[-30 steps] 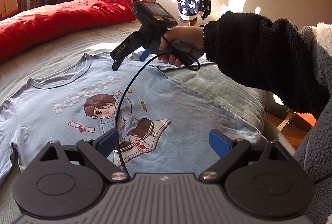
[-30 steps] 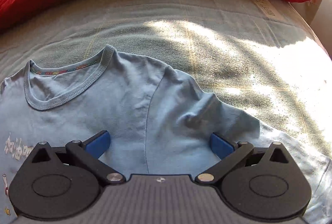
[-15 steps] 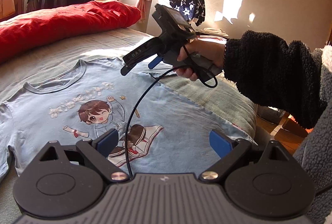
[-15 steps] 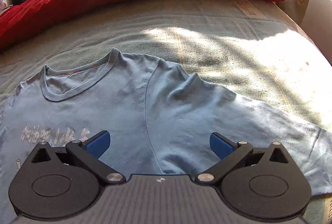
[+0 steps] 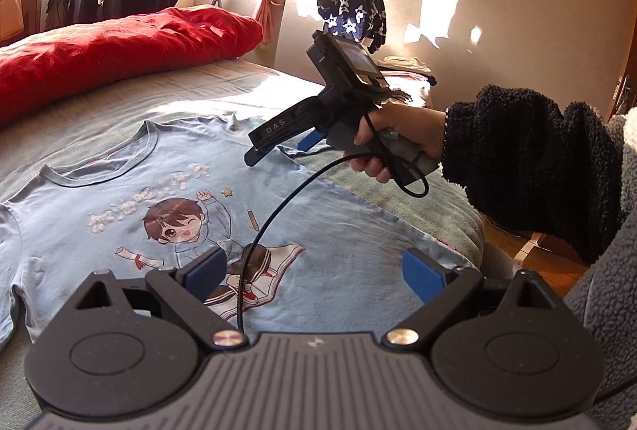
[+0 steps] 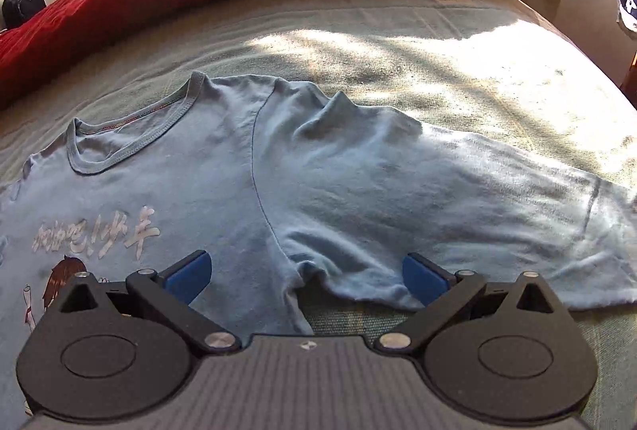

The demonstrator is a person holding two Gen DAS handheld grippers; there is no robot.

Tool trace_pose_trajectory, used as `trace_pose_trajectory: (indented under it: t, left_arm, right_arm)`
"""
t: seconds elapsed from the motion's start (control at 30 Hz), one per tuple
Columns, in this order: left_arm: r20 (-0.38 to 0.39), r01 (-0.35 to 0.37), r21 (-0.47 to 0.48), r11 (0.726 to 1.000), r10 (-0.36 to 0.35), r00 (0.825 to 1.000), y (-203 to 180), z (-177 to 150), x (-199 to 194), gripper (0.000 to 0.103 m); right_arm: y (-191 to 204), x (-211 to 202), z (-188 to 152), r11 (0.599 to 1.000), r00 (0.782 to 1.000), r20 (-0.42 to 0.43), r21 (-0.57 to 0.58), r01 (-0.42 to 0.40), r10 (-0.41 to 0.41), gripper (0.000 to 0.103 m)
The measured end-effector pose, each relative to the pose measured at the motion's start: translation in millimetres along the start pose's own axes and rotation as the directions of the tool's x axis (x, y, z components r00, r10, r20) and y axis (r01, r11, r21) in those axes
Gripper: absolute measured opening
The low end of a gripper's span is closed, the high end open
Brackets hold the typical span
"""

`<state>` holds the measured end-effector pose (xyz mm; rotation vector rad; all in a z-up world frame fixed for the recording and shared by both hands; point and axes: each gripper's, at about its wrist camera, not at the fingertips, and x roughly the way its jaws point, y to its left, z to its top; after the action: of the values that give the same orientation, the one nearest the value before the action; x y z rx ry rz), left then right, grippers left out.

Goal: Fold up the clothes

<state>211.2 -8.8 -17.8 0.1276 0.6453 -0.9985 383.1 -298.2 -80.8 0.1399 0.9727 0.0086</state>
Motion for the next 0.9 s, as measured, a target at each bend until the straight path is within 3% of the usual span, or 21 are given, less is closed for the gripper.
trace_pose_trajectory:
  t: [0.13,0.33,0.43,0.63,0.77,0.8,0.9]
  left_arm:
    - [-0.006,0.02,-0.018,1.0,-0.02,1.0,-1,2,1,0.095]
    - [-0.074,-0.047,-0.099,0.994,0.039,0.996,-11,11,3,0.097]
    - [-0.102,-0.109,-0.116,0.987,0.097,0.99,-22,10,-10,0.097]
    - [-0.156,-0.22,-0.202,0.954,0.191,0.969,-36,-13,-32,0.098]
    - [-0.235,-0.314,-0.254,0.915,0.256,0.938,-41,-44,-23,0.098]
    - [-0.26,-0.371,-0.256,0.893,0.306,0.916,-44,-53,-18,0.098]
    - [-0.295,-0.448,-0.236,0.862,0.376,0.878,-54,-76,-14,0.098]
  right_arm:
    - [4,-25,-17,1.0,0.999,0.036,-0.013,0.01,-0.009,0.103]
    - [25,-74,-52,0.984,0.994,0.1,-0.173,0.05,-0.033,0.103]
    - [37,-95,-73,0.961,0.988,0.149,-0.262,0.087,-0.049,0.103]
    - [47,-126,-122,0.948,0.981,0.195,-0.313,0.058,0.005,0.103]
    - [45,-141,-158,0.963,0.976,0.204,-0.27,-0.022,0.079,0.103]
    - [44,-142,-166,0.966,0.976,0.196,-0.254,-0.047,0.099,0.103]
    - [43,-144,-184,0.965,0.975,0.17,-0.244,-0.095,0.139,0.103]
